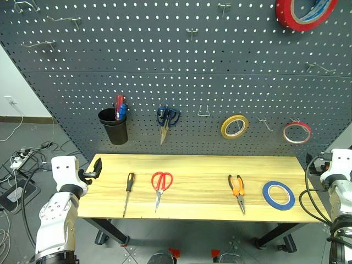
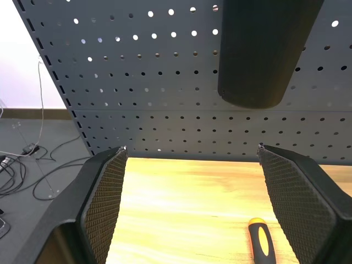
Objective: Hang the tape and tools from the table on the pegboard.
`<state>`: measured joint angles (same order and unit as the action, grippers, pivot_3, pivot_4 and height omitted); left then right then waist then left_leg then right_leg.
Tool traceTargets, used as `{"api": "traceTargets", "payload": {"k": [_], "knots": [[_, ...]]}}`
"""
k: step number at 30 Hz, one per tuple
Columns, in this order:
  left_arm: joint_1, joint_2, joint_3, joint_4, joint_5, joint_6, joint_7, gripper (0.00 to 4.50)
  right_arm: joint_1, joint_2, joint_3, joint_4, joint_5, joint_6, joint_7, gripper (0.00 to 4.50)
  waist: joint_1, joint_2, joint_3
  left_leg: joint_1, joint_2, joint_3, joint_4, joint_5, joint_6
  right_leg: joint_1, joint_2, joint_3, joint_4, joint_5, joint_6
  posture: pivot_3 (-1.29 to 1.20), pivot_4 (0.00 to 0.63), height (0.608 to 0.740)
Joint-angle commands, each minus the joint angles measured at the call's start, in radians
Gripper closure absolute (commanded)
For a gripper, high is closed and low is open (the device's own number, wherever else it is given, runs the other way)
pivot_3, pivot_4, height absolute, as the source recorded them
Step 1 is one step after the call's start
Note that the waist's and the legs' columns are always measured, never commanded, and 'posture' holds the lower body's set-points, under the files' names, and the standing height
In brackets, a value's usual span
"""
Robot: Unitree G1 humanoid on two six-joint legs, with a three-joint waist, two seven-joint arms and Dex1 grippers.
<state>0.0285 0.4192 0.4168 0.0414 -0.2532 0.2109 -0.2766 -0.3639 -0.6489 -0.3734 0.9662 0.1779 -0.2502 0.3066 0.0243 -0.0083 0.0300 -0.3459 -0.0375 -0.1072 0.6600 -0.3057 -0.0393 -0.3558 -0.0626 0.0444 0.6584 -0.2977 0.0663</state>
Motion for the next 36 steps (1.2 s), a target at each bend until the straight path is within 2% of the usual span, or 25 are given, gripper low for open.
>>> {"api": "traceTargets", "payload": {"k": [1, 14, 28, 32, 33, 36], "knots": [[-0.008, 0.007, -0.007, -0.047, -0.003, -0.023, -0.012, 0.50, -0.022, -0.032, -0.013, -0.014, 0.005, -0.022, 0.005, 0.00, 0.000, 0.000, 0.000, 0.000, 0.000, 0.000, 0.000, 0.000, 0.000, 0.000, 0.000, 0.000, 0.000, 0.000, 0.000, 0.11, 0.000, 0.740], [0.031, 0.028, -0.018, -0.082, 0.030, -0.053, -0.038, 0.50, -0.004, -0.025, 0.006, -0.040, -0.006, -0.021, 0.037, 0.00, 0.000, 0.000, 0.000, 0.000, 0.000, 0.000, 0.000, 0.000, 0.000, 0.000, 0.000, 0.000, 0.000, 0.000, 0.000, 0.12, 0.000, 0.740], [0.033, 0.051, -0.054, -0.111, 0.081, -0.057, -0.045, 0.50, 0.098, -0.009, 0.031, -0.211, 0.000, 0.034, 0.073, 0.00, 0.001, 0.000, 0.000, 0.000, 0.000, 0.000, 0.000, 0.000, 0.000, 0.000, 0.000, 0.000, 0.000, 0.000, 0.000, 0.09, 0.000, 0.740], [0.012, 0.071, -0.101, -0.139, 0.060, -0.037, -0.113, 0.50, 0.158, 0.005, 0.069, -0.342, 0.001, 0.116, 0.115, 0.00, 0.000, 0.000, 0.000, 0.000, 0.000, 0.000, 0.000, 0.000, 0.000, 0.000, 0.000, 0.000, 0.000, 0.000, 0.000, 0.07, 0.002, 0.740], [0.013, 0.076, -0.102, -0.145, 0.050, -0.032, -0.127, 0.50, 0.172, 0.009, 0.072, -0.376, 0.003, 0.135, 0.117, 0.00, -0.002, 0.001, 0.002, 0.000, 0.000, 0.000, 0.000, 0.000, 0.000, 0.000, 0.000, 0.000, 0.000, 0.000, 0.000, 0.04, 0.020, 0.740], [-0.015, 0.097, -0.155, -0.192, 0.006, 0.016, -0.216, 0.50, 0.243, 0.033, 0.121, -0.585, 0.021, 0.324, 0.138, 0.00, -0.006, 0.002, 0.011, 0.000, 0.001, 0.000, 0.000, 0.000, 0.000, 0.000, 0.000, 0.000, 0.000, 0.000, 0.000, 0.02, 0.053, 0.740]]}}
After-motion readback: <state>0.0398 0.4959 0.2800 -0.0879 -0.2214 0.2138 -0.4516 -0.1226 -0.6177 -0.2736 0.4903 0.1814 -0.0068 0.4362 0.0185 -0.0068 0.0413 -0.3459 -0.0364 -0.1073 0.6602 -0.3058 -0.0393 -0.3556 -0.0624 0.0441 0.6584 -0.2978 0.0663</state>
